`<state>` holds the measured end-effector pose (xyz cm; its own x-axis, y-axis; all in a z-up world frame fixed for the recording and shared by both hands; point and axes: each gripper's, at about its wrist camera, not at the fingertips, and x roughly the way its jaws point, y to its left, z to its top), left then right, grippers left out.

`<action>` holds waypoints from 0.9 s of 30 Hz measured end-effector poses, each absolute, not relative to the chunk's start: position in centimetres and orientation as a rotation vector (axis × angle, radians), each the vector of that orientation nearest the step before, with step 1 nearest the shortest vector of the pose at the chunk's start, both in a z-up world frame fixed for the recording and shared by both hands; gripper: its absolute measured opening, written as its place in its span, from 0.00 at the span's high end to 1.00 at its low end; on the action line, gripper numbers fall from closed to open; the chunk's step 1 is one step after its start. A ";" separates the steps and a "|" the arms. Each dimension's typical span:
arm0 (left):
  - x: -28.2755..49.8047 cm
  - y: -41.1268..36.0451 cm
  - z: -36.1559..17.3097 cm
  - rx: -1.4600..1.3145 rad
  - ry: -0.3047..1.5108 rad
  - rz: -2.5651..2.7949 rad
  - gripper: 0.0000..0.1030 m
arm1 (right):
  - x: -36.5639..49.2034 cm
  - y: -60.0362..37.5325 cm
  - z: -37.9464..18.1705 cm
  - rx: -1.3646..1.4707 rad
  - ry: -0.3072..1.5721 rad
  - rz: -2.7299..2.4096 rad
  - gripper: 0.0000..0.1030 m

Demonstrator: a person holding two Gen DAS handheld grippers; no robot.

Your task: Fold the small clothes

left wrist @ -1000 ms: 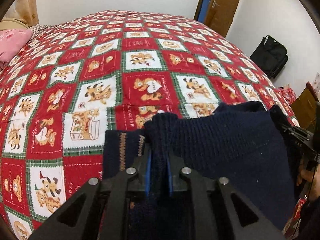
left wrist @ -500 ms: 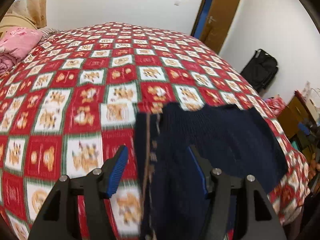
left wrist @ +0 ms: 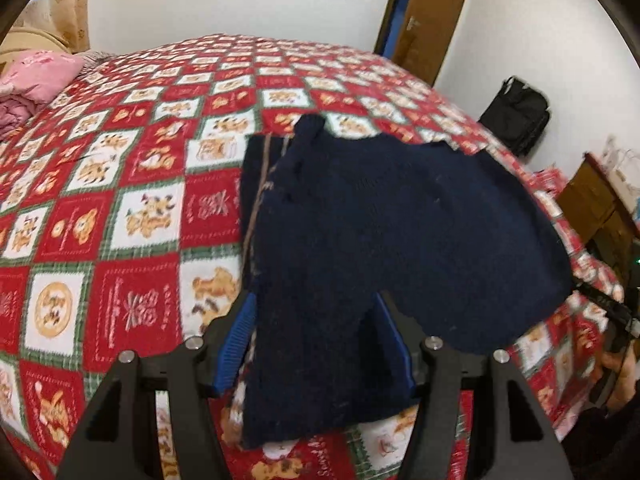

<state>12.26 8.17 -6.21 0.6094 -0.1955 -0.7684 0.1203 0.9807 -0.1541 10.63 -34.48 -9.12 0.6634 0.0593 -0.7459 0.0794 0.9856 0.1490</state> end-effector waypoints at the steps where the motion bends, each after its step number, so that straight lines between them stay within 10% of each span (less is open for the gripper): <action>1: 12.1 8.2 -6.4 -0.080 0.898 -0.160 0.53 | 10.6 -34.4 -9.2 0.167 0.845 -0.017 0.77; 8: 10.6 9.4 -7.8 -0.121 0.897 -0.080 0.82 | 10.4 -34.5 -9.7 0.157 0.850 -0.045 0.78; 27: 9.4 9.2 -5.3 -0.034 0.893 -0.072 0.76 | 8.3 -30.1 -5.0 0.045 0.736 0.004 0.78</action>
<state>9.42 9.24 -5.27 0.6251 -0.0769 -0.7768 0.0483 0.9970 -0.0598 8.27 -30.15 -5.00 0.7413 0.0198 -0.6708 0.0116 0.9990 0.0422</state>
